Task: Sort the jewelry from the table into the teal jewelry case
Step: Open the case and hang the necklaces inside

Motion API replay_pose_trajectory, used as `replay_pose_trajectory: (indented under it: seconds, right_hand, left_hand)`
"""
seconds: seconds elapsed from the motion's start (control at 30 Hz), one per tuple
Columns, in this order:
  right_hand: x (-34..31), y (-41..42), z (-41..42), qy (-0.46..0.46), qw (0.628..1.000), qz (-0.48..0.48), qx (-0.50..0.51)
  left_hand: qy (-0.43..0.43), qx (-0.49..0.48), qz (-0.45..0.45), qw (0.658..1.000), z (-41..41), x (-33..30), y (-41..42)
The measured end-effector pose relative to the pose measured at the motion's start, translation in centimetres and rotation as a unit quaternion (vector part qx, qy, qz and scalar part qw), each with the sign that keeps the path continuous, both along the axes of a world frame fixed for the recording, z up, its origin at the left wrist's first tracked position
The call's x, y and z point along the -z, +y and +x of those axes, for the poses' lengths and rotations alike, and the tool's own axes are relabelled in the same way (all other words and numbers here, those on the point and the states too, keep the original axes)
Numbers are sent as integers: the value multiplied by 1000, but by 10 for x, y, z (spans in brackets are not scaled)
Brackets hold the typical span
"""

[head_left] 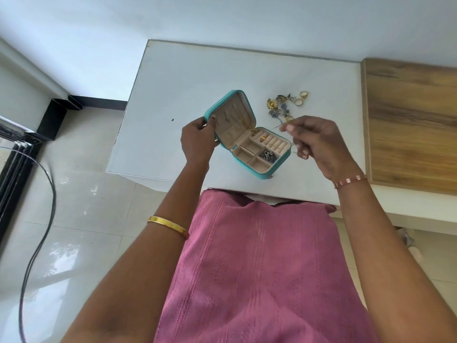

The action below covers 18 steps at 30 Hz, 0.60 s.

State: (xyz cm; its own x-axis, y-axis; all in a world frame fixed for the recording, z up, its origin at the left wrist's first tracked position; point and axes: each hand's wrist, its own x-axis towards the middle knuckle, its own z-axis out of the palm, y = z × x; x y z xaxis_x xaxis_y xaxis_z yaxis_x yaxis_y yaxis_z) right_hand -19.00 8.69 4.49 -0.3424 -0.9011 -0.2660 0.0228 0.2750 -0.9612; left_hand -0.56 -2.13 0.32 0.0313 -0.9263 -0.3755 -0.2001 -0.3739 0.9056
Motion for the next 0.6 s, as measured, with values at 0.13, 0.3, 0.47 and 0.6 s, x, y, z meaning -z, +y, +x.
replay_pose_trajectory:
  seconds: [0.13,0.3,0.47,0.6]
  right_hand:
    - [-4,-15,17,192,973,64,-106]
    - [-4,-27,22,239,957,86,-142]
    - [3,-37,28,271,948,75,-150]
    - [7,-42,30,308,941,39,-139]
  left_hand:
    - [-3,27,-7,1000,-3,0,3]
    - [-3,61,-16,998,-7,-2,6]
    - [-13,100,-26,995,-13,-4,7]
    - [-18,128,-31,991,-18,-5,11]
